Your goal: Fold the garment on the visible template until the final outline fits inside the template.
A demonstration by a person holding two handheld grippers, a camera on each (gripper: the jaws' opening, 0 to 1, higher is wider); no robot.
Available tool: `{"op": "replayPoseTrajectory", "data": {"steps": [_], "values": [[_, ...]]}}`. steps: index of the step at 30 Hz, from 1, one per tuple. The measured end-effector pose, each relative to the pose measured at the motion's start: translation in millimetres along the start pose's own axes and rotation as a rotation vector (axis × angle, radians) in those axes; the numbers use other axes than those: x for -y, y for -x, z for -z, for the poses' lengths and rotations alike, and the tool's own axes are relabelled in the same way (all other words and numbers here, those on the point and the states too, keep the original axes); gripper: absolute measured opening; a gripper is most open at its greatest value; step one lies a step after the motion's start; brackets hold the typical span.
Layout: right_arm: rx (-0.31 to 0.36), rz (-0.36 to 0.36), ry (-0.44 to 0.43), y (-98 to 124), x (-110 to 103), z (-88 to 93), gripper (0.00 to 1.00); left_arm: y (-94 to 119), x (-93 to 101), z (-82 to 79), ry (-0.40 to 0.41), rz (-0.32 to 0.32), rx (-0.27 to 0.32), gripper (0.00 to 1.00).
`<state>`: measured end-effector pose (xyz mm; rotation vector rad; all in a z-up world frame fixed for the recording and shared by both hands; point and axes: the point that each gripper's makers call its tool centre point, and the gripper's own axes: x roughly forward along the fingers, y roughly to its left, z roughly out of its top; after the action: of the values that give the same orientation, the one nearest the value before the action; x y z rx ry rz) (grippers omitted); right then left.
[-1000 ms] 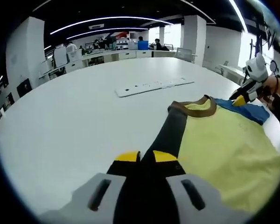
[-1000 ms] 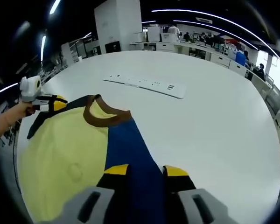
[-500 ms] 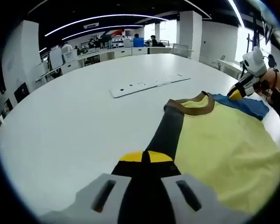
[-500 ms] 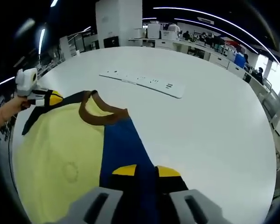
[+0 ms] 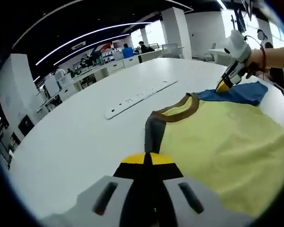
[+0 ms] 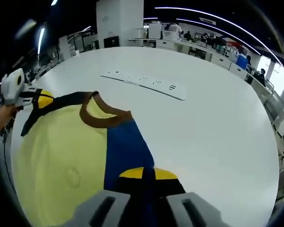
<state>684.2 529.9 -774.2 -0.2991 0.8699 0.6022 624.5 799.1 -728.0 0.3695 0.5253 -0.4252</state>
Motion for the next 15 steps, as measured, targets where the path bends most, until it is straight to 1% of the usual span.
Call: {"op": "replayPoseTrajectory", "data": {"steps": [3, 5, 6, 10, 13, 15], "values": [[0.000, 0.002, -0.007, 0, 0, 0.2, 0.01, 6, 10.9, -2.9, 0.001, -0.008, 0.017, 0.00], [0.000, 0.004, -0.010, 0, 0, 0.2, 0.01, 7, 18.2, -1.1, -0.005, -0.008, 0.019, 0.00], [0.000, 0.004, -0.008, 0, 0, 0.2, 0.00, 6, 24.8, 1.6, -0.026, 0.007, 0.008, 0.00], [0.000, 0.004, -0.014, 0, -1, 0.4, 0.00, 0, 37.1, 15.1, -0.067, 0.028, -0.034, 0.00], [0.001, 0.005, -0.018, 0, -1, 0.7, 0.00, -6, 43.9, 24.5, -0.067, 0.044, -0.063, 0.00], [0.002, 0.004, -0.018, 0, -1, 0.8, 0.00, -10, 46.4, 33.1, -0.066, 0.049, -0.097, 0.00]]}}
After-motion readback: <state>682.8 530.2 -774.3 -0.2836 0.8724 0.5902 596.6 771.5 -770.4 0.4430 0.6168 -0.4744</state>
